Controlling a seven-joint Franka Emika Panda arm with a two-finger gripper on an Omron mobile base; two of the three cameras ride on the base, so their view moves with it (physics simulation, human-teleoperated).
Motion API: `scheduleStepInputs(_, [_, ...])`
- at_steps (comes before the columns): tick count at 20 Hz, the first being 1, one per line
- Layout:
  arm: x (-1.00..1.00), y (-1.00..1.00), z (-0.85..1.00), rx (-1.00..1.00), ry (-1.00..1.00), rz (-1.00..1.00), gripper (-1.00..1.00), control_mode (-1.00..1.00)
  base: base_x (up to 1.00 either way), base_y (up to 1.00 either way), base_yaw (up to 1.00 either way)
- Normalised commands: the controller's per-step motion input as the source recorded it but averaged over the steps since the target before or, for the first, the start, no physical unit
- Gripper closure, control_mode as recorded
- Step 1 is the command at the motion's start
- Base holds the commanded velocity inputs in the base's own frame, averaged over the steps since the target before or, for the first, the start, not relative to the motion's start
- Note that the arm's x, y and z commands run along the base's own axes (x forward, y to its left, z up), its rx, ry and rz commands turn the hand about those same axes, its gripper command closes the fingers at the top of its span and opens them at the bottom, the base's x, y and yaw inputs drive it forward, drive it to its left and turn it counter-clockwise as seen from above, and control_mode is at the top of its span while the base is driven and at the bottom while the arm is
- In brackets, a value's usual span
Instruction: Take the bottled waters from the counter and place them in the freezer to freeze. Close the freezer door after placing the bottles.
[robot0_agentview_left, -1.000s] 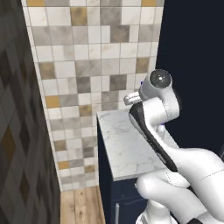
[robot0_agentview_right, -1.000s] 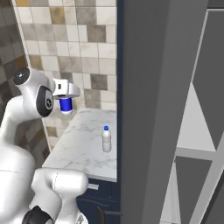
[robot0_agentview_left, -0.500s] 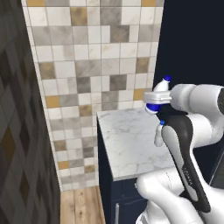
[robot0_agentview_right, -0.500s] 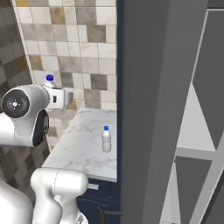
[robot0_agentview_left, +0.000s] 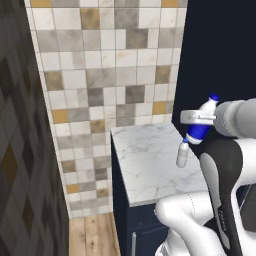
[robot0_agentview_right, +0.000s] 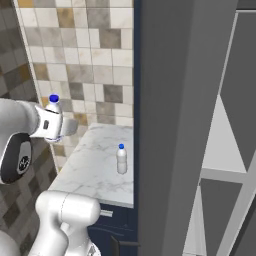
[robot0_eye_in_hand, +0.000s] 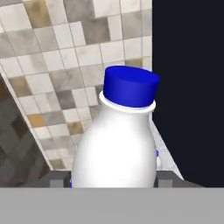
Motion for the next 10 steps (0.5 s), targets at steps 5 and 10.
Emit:
scheduleStepInputs(5, [-0.85,-0.16,0.00,-0.19,-0.02,0.05,1.00,-1.00,0.00,0.00,0.00])
scheduleStepInputs(10, [-0.81,-0.34,0.00,-0.04,-0.10,0.25,1.00,-1.00,0.00,0.00,0.00])
